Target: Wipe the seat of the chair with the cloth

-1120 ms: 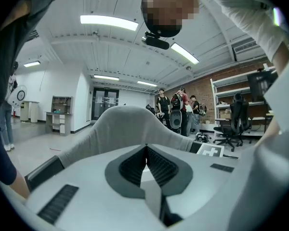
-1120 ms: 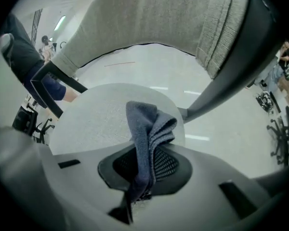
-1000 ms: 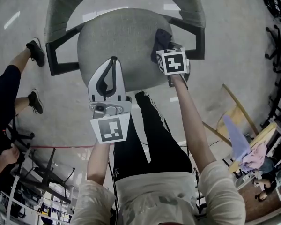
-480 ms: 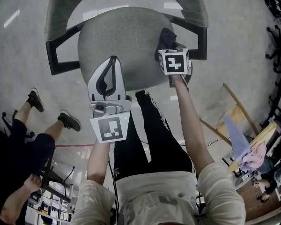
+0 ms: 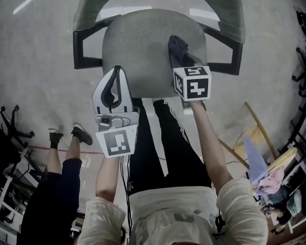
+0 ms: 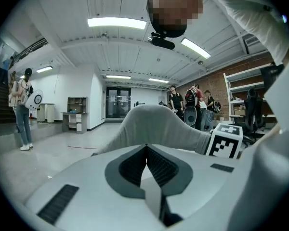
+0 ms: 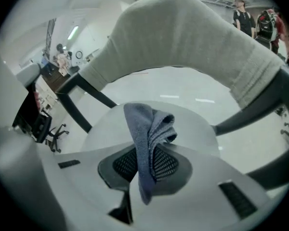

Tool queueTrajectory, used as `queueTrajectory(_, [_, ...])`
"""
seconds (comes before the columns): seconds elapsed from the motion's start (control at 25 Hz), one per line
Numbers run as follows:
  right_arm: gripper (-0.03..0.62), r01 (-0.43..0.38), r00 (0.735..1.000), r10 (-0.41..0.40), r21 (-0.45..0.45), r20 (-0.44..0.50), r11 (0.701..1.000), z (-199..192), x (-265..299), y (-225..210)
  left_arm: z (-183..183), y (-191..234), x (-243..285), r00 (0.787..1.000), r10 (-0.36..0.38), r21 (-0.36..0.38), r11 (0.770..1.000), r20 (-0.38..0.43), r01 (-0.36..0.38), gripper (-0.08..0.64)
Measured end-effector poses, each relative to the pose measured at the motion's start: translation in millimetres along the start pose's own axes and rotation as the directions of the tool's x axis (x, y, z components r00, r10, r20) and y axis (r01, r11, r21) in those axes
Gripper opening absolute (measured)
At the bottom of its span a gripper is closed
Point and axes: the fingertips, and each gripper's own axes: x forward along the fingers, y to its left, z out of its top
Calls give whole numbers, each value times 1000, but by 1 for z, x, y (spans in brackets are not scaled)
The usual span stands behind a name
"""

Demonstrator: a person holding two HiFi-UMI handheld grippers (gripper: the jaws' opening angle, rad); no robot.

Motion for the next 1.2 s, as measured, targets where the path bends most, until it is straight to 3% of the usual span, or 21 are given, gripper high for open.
queueTrajectory(0.16, [49,-222,975,222,-1,25,975,12,8,98,-7,39,-16,996,89,12,996,-8,-89,15])
queueTrajectory(0.32, [49,-467,884,467,36,17,884,-6,19,192,-22,67,-35,986,168,17,986,-23,-168,15])
queueTrajectory(0.4, [49,-539,841,541,86,-2,838,-24,30,225,-25,76,-44,981,195,19,981,-22,-194,15])
queueTrajectory(0.52, [49,-563,818,575,170,-27,809,-45,54,255,-29,87,-50,974,227,10,974,-20,-226,15])
queueTrajectory(0.68, [49,-560,813,582,228,-38,797,-62,77,265,-35,93,-54,965,262,-1,965,-29,-262,15])
queueTrajectory(1.0, [49,-484,859,506,190,-84,854,-72,84,237,-36,77,-47,975,220,4,975,-19,-220,15])
queueTrajectory(1.2, [49,-455,877,474,190,-73,870,-79,76,217,-33,64,-41,981,191,7,982,-19,-191,15])
